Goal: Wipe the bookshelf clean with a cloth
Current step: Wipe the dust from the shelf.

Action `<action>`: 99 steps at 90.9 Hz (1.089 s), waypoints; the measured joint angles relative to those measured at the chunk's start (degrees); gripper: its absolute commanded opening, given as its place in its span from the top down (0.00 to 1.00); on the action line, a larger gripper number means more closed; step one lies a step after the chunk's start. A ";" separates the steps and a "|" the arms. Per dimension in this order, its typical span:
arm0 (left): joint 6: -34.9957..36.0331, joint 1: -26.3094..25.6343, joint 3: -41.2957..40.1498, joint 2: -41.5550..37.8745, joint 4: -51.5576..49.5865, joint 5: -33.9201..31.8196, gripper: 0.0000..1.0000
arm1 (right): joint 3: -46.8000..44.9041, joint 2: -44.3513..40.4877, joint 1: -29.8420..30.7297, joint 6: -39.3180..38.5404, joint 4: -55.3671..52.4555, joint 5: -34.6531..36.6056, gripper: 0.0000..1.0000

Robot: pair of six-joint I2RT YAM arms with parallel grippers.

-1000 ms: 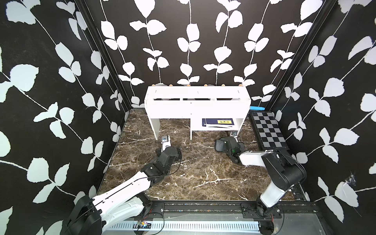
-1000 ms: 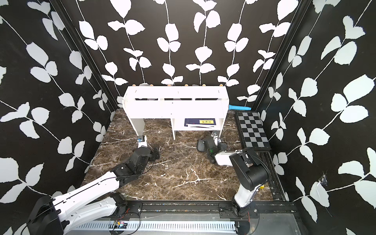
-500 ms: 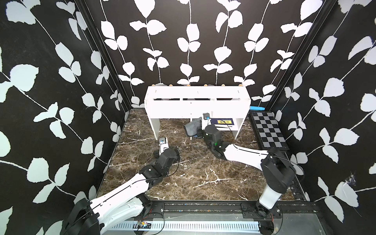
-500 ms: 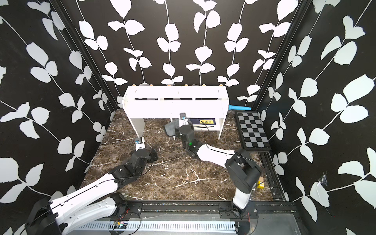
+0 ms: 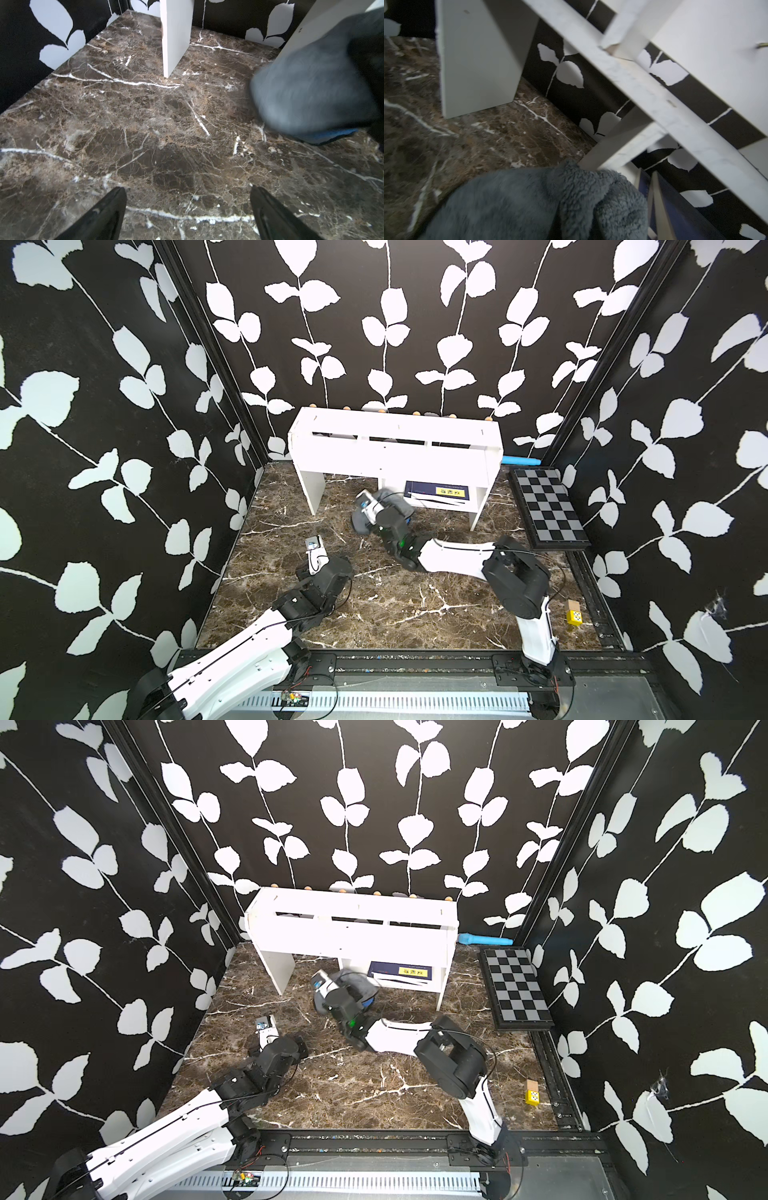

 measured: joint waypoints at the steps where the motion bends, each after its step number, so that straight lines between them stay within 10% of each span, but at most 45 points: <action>1: -0.11 0.00 -0.07 0.00 0.00 0.02 0.03 | -0.13 0.00 0.22 -0.24 -0.04 -0.07 1.00; 39: 3.06 1.44 2.23 9.20 6.88 4.44 0.03 | -19.04 -10.36 -1.03 -1.62 7.98 5.90 1.00; 87: 4.96 10.32 11.13 42.91 43.25 21.33 0.87 | -34.60 -30.69 -16.92 -2.93 16.02 13.35 1.00; 99: 7.87 10.29 12.11 39.30 41.92 19.71 0.65 | -35.36 -33.03 -20.31 -1.25 15.21 12.72 1.00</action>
